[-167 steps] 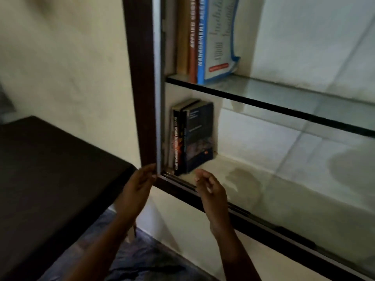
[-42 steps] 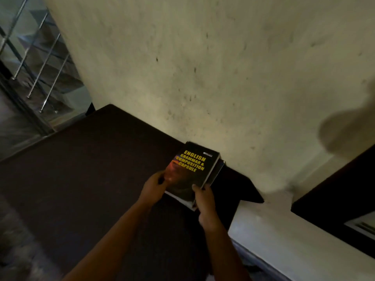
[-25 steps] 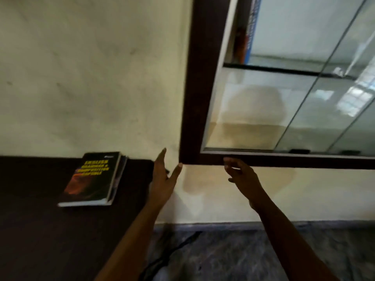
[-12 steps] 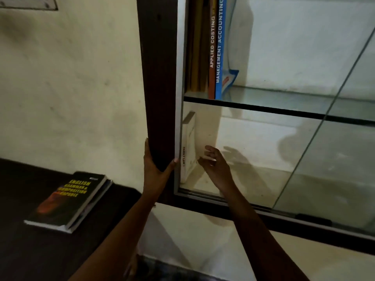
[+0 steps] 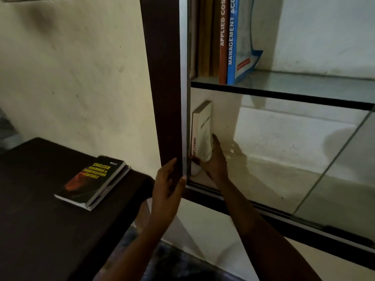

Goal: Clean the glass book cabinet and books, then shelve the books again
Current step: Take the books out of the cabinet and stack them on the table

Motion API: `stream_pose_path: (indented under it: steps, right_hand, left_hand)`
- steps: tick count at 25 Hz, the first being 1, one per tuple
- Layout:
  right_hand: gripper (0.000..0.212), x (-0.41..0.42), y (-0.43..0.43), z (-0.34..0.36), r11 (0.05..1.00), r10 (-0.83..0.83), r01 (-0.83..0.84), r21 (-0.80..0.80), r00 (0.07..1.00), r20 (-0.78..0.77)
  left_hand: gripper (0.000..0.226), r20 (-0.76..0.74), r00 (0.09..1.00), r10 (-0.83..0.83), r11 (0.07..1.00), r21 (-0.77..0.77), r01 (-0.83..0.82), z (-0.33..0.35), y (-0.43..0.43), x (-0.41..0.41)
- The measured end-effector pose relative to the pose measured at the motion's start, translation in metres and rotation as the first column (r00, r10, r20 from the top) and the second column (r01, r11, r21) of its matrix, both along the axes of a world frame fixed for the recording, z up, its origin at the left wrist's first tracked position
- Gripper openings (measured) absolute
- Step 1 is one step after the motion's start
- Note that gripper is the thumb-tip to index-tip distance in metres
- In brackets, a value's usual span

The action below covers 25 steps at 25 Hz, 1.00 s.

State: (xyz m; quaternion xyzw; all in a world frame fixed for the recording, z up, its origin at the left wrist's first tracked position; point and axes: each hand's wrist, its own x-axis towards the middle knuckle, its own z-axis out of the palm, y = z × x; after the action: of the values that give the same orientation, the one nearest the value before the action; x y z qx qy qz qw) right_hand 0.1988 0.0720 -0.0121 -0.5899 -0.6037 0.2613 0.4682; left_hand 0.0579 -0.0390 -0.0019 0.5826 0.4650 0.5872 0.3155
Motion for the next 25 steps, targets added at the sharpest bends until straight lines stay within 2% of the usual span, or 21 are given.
stream_pose_path:
  steps: [3,5,8,9,11,13,15,16,17,18,19,20,21,23,25]
  right_hand:
    - [0.11,0.004,0.004,0.015,0.998,0.06,-0.06,-0.001,0.993,0.1]
    - [0.094,0.008,0.003,0.018,1.0,0.015,-0.017,0.012,0.988,0.152]
    - [0.057,0.033,-0.008,0.02,0.983,-0.183,0.183,0.027,0.983,0.008]
    - [0.051,0.047,-0.014,0.023,0.976,-0.214,0.215,0.021,0.976,-0.032]
    - [0.046,0.075,-0.028,0.03,0.973,-0.23,0.23,0.021,0.973,-0.004]
    - [0.044,0.091,-0.053,0.041,0.973,-0.228,0.224,0.062,0.971,0.069]
    - [0.045,0.087,-0.081,0.052,0.971,-0.226,0.206,0.12,0.957,0.184]
    - [0.048,0.082,-0.093,0.057,0.976,-0.204,0.172,0.132,0.934,0.293]
    - [0.054,0.075,-0.103,0.062,0.986,-0.149,0.106,0.126,0.897,0.416]
    - [0.058,0.07,-0.112,0.067,0.994,-0.062,0.009,0.107,0.865,0.498]
    - [0.056,0.064,-0.119,0.073,0.992,0.044,-0.097,0.079,0.861,0.507]
    - [0.048,0.061,-0.125,0.082,0.981,0.142,-0.187,0.057,0.882,0.449]
    - [0.038,0.061,-0.13,0.092,0.968,0.215,-0.247,0.046,0.911,0.352]
    - [0.027,0.068,-0.138,0.12,0.953,0.285,-0.297,0.054,0.944,0.163]
    - [0.023,0.067,-0.143,0.157,0.947,0.288,-0.293,0.13,0.956,0.058]
  left_hand:
    - [0.042,-0.07,0.995,-0.068,0.997,0.016,0.069,0.007,0.005,0.013]
    - [0.041,-0.127,0.989,-0.082,0.996,0.032,0.086,0.009,0.008,0.023]
    - [0.05,-0.286,0.955,-0.079,0.995,0.037,0.094,0.013,0.009,0.047]
    - [0.058,-0.326,0.942,-0.078,0.997,-0.01,0.079,0.014,0.017,0.055]
    - [0.071,-0.316,0.941,-0.117,0.984,-0.165,0.067,0.024,0.038,0.067]
    - [0.079,-0.178,0.954,-0.241,0.942,-0.28,0.186,0.041,0.048,0.078]
    - [0.073,0.085,0.92,-0.382,0.857,-0.34,0.387,0.054,0.036,0.093]
    - [0.068,0.187,0.894,-0.408,0.829,-0.335,0.448,0.059,0.026,0.101]
    - [0.065,0.267,0.884,-0.383,0.837,-0.304,0.455,0.06,0.017,0.107]
    - [0.053,0.344,0.892,-0.292,0.877,-0.275,0.393,0.059,0.013,0.109]
    - [0.036,0.437,0.884,-0.165,0.92,-0.255,0.298,0.06,0.011,0.105]
    - [0.024,0.521,0.851,-0.073,0.937,-0.257,0.238,0.064,0.008,0.096]
    - [0.021,0.582,0.812,-0.042,0.939,-0.255,0.232,0.069,0.005,0.084]
    - [0.03,0.636,0.766,-0.091,0.917,-0.247,0.314,0.082,-0.005,0.062]
    - [0.032,0.629,0.756,-0.184,0.903,-0.195,0.382,0.099,-0.018,0.043]
